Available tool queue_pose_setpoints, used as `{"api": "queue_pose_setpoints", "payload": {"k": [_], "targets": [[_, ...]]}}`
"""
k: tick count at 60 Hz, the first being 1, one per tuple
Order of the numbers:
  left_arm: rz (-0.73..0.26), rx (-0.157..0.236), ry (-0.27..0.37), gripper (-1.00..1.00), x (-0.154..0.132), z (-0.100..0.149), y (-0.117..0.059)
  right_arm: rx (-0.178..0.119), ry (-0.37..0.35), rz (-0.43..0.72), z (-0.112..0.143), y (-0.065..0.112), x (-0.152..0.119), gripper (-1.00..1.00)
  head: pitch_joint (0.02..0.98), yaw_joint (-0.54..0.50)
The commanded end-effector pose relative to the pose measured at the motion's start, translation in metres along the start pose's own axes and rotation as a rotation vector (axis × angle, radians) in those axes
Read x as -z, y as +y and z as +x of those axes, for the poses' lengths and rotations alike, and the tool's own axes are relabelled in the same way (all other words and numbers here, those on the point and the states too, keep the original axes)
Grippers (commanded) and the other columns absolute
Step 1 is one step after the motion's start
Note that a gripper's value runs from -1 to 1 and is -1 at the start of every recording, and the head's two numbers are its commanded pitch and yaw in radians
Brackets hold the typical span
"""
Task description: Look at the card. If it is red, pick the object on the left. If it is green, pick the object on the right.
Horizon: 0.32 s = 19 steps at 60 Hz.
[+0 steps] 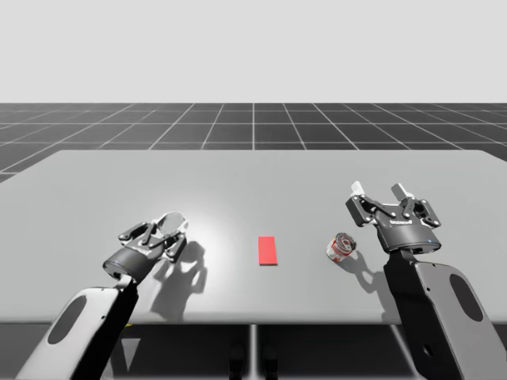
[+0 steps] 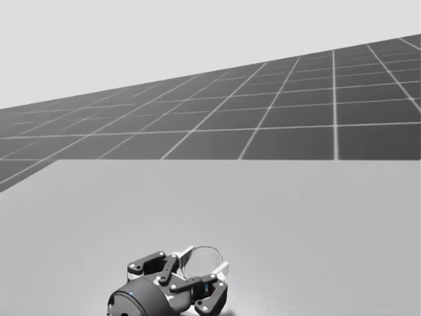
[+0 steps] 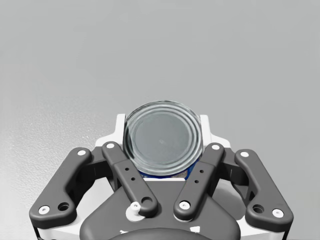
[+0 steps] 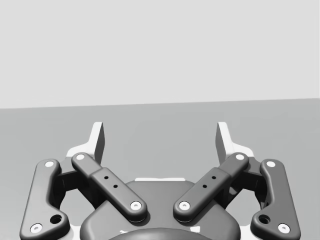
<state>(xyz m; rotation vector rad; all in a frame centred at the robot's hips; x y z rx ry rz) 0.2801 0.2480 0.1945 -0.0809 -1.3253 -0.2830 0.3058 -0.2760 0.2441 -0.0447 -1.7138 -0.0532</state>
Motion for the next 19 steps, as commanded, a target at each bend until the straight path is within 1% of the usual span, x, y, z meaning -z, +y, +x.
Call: {"api": "queue_pose_setpoints", "payload": {"k": [1, 5, 9, 12, 13, 17, 18, 19], "targets": [[-0.111, 0.077, -0.136, 1.0, -0.008, 0.062, -0.01, 0.001, 0.001, 0.0, 0.0, 0.0, 0.001, -1.0, 0.444, 0.39], [-0.107, 0.091, -0.161, 1.0, -0.013, 0.074, -0.01, 0.002, 0.001, 0.0, 0.0, -0.001, 0.001, -1.0, 0.442, 0.39], [-0.098, 0.119, -0.212, 1.0, -0.021, 0.094, -0.011, 0.002, 0.001, -0.001, 0.001, -0.001, 0.001, -1.0, 0.443, 0.39], [-0.093, 0.133, -0.237, 1.0, -0.026, 0.104, -0.011, 0.003, 0.001, -0.001, 0.001, -0.001, 0.001, -1.0, 0.444, 0.38], [-0.084, 0.147, -0.264, 1.0, -0.03, 0.113, -0.011, 0.002, 0.001, -0.001, 0.001, -0.001, 0.001, -1.0, 0.445, 0.38], [-0.07, 0.163, -0.303, 1.0, -0.036, 0.127, -0.011, 0.002, 0.002, -0.001, 0.001, -0.001, 0.001, -1.0, 0.446, 0.38], [-0.057, 0.174, -0.333, 1.0, -0.04, 0.137, -0.011, 0.001, 0.003, -0.001, 0.0, -0.001, 0.001, -1.0, 0.446, 0.38], [-0.05, 0.18, -0.344, 1.0, -0.041, 0.14, -0.01, 0.001, 0.003, 0.0, 0.0, -0.001, 0.001, -1.0, 0.446, 0.38]]}}
